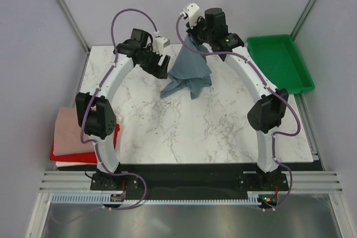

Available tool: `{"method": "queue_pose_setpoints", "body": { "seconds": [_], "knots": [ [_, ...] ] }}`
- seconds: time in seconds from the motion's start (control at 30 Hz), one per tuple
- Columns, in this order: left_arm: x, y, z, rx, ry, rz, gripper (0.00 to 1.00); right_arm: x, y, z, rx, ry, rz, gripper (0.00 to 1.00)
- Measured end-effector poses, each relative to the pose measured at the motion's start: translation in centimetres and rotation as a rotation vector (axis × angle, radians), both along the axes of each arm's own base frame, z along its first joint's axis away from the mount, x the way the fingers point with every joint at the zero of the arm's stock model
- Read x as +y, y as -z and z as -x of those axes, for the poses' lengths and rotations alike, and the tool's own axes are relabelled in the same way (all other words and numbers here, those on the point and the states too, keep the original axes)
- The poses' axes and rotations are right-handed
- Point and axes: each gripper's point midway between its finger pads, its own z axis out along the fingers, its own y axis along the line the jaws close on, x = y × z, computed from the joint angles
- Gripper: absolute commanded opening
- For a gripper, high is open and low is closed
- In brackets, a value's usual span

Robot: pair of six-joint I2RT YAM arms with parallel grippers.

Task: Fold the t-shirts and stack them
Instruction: Move the tshirt to the center of the board

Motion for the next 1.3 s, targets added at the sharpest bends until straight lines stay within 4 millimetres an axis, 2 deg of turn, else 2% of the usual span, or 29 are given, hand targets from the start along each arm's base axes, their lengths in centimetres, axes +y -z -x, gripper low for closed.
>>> {"method": "queue_pose_setpoints", "body": {
  "seconds": [0.1, 0.17, 0.3, 0.43, 0.5, 0.6, 0.77, 0.9, 1.2, 1.3],
  "knots": [
    [-3.1, 0.0, -1.7, -0.03, 0.057, 0.022, 0.84, 0.2, -0.3, 0.3, -0.003, -0.007, -0.006, 0.0],
    [-5.0, 1.2, -2.6, -0.026, 0.088, 0.021, 0.82, -0.2, -0.2, 0.1, 0.001, 0.002, -0.005, 0.0],
    [-7.5, 4.5, -3.1, 0.019, 0.127, -0.002, 0.79, -0.9, -0.2, -0.2, 0.005, 0.02, -0.008, 0.0],
    [-9.4, 6.3, -3.0, 0.038, 0.156, -0.026, 0.78, -1.1, 0.2, -0.3, 0.012, 0.026, -0.005, 0.0],
    [-10.1, 6.2, -2.5, 0.035, 0.169, -0.036, 0.77, -1.1, 0.3, -0.3, 0.014, 0.026, -0.004, 0.0],
    [-12.1, 5.0, -1.7, -0.002, 0.204, -0.042, 0.79, -1.0, 0.5, -0.2, 0.019, 0.025, -0.003, 0.0],
    [-15.3, 2.0, 0.9, -0.057, 0.265, -0.034, 0.86, -1.3, 0.3, -0.4, 0.014, 0.044, -0.007, 0.0],
    [-15.7, 0.9, 1.1, -0.085, 0.241, -0.054, 0.86, -1.9, -0.4, -0.4, 0.001, 0.063, -0.011, 0.0],
    [-15.3, 0.9, 0.9, -0.106, 0.164, -0.111, 0.8, -2.2, -0.4, -0.4, 0.01, 0.104, -0.019, 0.0],
    [-14.8, 0.5, 1.3, -0.117, 0.144, -0.132, 0.8, -2.1, -0.3, 0.3, 0.036, 0.105, -0.052, 0.0]
  ]
}}
